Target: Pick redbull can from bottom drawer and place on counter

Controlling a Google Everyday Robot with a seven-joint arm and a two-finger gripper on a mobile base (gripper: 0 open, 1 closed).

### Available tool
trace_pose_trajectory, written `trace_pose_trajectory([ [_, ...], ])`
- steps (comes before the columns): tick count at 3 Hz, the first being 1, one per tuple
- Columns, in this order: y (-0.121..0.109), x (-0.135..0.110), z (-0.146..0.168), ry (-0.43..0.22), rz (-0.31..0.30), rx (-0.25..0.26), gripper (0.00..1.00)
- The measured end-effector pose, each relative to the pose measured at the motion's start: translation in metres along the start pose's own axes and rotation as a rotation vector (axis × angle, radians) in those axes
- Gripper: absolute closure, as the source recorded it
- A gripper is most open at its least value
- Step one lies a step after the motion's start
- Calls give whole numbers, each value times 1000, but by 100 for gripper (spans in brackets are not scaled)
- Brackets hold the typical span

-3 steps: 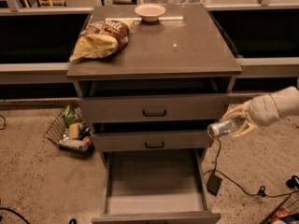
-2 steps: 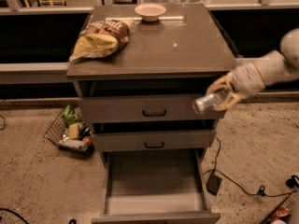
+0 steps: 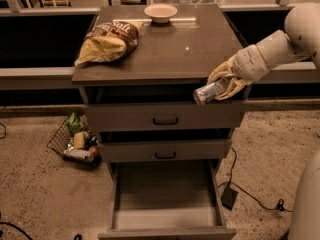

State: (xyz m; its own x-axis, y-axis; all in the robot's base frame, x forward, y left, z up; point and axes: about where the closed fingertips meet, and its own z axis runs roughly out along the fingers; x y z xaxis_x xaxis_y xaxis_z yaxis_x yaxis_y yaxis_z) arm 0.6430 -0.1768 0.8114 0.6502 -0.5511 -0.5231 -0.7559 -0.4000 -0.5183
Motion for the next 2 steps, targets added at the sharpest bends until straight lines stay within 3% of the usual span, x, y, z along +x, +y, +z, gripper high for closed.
trace_pose_trajectory([
  [2,-71,-20,-46,-38,-97,168,100],
])
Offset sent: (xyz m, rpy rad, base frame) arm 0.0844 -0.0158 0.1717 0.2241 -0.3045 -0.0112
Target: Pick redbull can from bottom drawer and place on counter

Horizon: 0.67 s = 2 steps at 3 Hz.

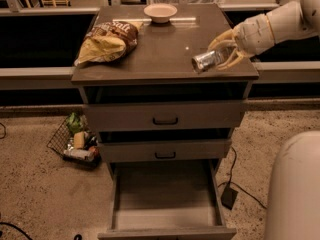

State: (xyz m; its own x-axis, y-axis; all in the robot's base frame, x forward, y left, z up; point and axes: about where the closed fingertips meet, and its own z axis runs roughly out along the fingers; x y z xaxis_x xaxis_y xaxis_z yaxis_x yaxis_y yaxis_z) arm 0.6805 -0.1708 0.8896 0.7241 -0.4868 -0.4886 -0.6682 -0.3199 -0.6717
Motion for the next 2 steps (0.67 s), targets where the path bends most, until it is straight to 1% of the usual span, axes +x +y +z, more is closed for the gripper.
trace_pose_trajectory([
  [1,-37,3,-4,-29,4,103,100],
  [2,-55,12,10,-75,51,167,100],
])
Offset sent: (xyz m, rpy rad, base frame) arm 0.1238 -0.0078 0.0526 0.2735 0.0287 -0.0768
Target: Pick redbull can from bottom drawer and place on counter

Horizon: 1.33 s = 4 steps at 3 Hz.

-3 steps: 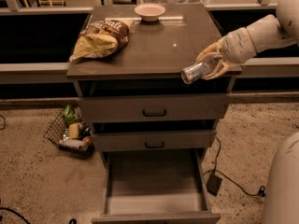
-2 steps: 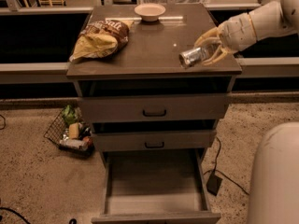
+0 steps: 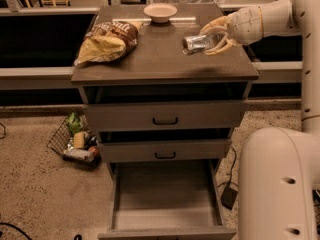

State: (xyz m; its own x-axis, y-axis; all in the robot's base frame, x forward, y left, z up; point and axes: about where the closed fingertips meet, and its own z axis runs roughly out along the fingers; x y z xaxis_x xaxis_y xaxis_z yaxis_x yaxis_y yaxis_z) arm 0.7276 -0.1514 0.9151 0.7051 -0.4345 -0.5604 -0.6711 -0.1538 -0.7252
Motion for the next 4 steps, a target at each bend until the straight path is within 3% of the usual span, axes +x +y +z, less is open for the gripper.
trace_pose_trajectory([
  [1,-5,14,14,-30,58,45,100],
  [2,3,34,30,-46,153,53,74],
  [4,11,46,39,-42,219,39,29],
])
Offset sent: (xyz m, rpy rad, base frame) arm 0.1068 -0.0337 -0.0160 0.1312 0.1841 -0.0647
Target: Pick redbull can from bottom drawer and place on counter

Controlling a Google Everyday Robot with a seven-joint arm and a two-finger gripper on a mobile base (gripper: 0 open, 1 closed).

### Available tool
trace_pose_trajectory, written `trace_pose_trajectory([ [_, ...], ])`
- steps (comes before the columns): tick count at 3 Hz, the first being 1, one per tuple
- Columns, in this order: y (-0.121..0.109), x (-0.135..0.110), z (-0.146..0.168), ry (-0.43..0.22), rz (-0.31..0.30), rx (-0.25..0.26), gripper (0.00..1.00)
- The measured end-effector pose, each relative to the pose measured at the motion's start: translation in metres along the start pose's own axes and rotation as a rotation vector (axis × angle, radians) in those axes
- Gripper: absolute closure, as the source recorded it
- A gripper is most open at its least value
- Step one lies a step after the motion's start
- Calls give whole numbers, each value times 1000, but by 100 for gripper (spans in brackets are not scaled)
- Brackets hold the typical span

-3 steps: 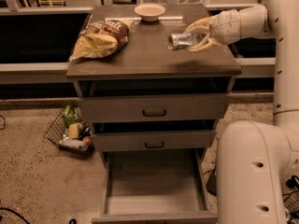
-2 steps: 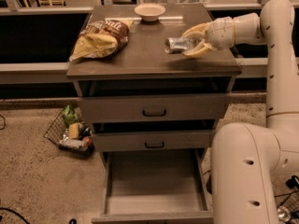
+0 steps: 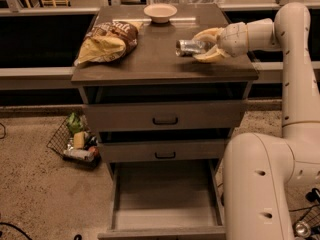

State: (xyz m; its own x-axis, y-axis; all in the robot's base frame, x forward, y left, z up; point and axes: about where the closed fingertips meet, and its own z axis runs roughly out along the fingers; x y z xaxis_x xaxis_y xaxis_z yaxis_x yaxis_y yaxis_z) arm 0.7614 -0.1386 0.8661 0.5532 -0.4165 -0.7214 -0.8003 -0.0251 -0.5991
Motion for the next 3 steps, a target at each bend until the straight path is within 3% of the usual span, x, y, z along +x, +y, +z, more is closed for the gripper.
trace_pose_trajectory([
  [1,2,3,0,3,15,-3,6],
  [2,2,3,-2,2,17,1,0],
  [3,-6,-21,-38,-18,-46,50,0],
])
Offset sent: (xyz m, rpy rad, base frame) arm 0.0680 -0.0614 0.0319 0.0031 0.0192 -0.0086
